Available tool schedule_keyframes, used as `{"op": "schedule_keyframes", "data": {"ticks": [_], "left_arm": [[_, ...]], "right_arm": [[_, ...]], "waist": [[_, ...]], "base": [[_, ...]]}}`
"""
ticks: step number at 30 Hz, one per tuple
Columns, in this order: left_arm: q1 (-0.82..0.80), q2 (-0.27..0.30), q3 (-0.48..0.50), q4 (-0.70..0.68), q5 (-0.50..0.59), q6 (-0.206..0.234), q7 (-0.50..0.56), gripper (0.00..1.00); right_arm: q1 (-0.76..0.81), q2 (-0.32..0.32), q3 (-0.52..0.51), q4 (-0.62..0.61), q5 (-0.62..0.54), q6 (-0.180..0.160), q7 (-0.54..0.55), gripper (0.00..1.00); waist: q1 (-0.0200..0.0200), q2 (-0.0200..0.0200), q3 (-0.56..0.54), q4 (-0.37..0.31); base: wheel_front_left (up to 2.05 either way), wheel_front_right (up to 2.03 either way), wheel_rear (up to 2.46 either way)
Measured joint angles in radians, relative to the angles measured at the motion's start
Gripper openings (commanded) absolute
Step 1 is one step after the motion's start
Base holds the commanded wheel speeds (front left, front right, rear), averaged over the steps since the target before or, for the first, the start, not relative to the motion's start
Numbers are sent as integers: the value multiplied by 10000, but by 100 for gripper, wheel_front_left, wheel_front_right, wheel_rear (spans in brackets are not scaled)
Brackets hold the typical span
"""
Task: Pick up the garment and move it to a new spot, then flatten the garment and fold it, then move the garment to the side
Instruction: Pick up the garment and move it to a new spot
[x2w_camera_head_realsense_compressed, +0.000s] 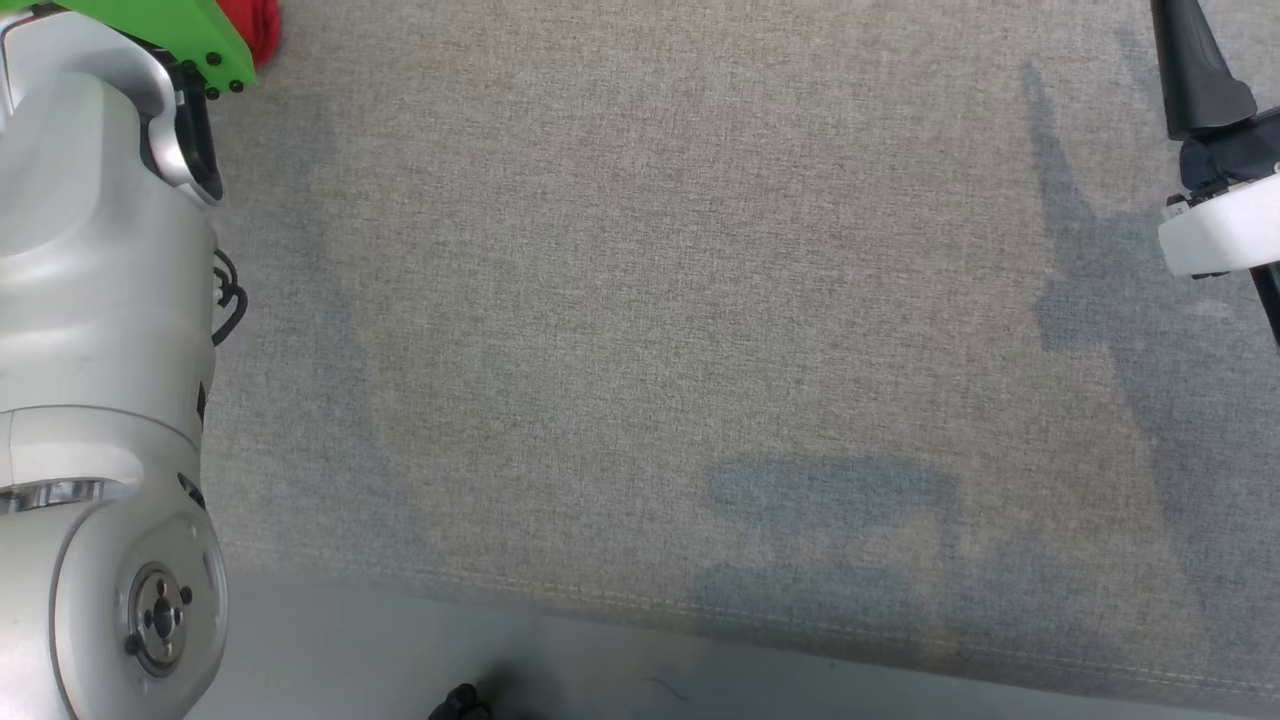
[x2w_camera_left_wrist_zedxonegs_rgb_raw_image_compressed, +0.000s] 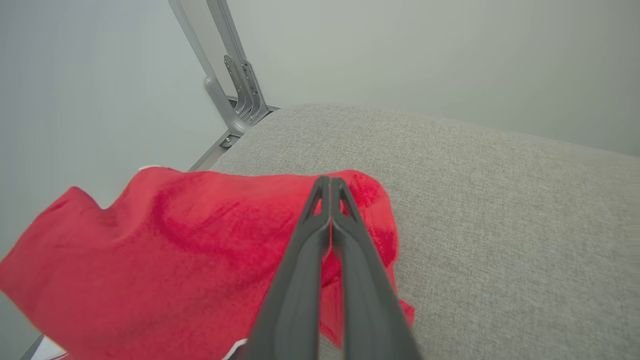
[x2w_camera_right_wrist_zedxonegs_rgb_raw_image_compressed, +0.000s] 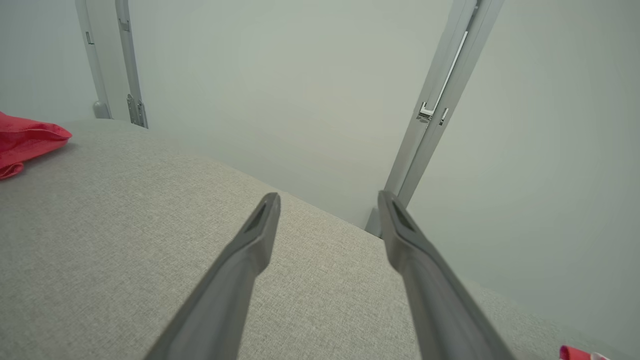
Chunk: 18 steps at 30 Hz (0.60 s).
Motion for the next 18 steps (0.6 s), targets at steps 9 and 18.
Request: {"op": "schedule_keyframes", "data": {"ticks": [9,18], "left_arm": [[61,-69,-182,-491,-98,-535,-207,100],[968,-86,-583,-1791,-109,-1026,-207,100]], "right_arm": [[224,224,-132,451,94,-107,-531,100],[730,606,-140,1041,293,-270,-1149,100]], "waist": [[0,0,-402,117],[0,0,-1094,242]], "base": [[0,0,0],[0,0,0]]}}
